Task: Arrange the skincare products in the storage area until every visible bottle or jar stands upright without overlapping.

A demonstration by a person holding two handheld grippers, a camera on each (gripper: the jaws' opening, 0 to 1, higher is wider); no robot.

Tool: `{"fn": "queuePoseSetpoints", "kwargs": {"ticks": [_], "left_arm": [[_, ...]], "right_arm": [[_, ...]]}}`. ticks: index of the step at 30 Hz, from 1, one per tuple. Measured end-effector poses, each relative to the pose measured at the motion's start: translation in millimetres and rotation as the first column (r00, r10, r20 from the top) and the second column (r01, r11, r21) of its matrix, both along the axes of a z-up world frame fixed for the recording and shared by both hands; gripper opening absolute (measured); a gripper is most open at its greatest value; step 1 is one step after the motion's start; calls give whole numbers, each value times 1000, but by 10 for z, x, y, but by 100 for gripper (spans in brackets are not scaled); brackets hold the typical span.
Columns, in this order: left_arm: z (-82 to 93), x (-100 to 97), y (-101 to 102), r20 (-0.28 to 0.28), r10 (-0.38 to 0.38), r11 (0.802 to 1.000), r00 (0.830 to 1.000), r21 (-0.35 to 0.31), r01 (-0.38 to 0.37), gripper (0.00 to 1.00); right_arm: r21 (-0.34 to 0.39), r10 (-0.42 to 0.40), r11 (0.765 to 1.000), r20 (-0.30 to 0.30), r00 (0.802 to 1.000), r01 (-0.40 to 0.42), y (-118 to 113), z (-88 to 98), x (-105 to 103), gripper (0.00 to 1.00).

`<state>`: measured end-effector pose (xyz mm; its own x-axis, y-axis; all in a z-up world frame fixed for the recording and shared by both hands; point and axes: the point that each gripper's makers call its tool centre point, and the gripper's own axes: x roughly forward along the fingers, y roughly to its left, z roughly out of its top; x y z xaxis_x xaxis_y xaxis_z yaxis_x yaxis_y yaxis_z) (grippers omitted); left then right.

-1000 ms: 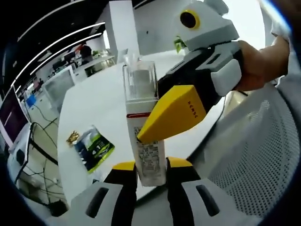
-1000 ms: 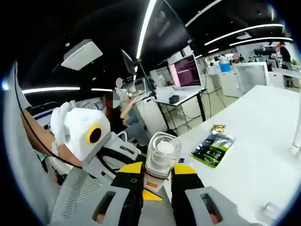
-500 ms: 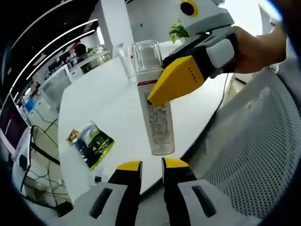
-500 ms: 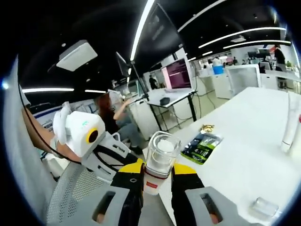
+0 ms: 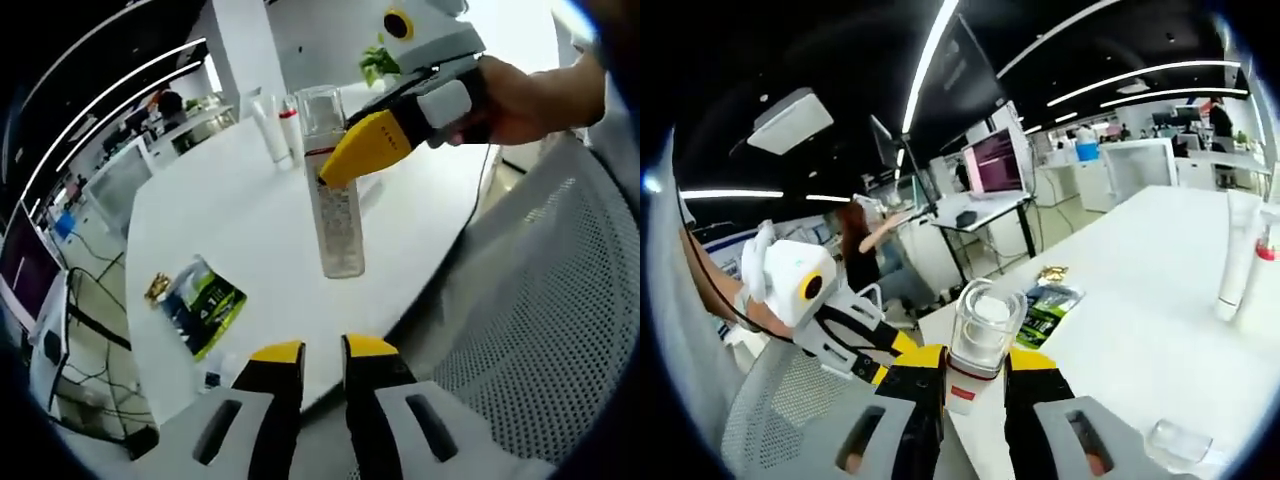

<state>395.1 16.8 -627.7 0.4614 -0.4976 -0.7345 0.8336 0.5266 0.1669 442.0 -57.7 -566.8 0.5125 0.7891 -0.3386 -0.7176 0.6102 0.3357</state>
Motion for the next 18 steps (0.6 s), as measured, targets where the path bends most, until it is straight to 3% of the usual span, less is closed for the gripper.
{"fn": "queuePoseSetpoints", "kwargs": {"ticks": [18], "left_arm": [[-53, 0, 23, -2, -21, 998, 1000, 52, 21, 9]], "right_arm": [[-44, -171, 984, 11, 985, 171, -781, -134, 571, 15]]}}
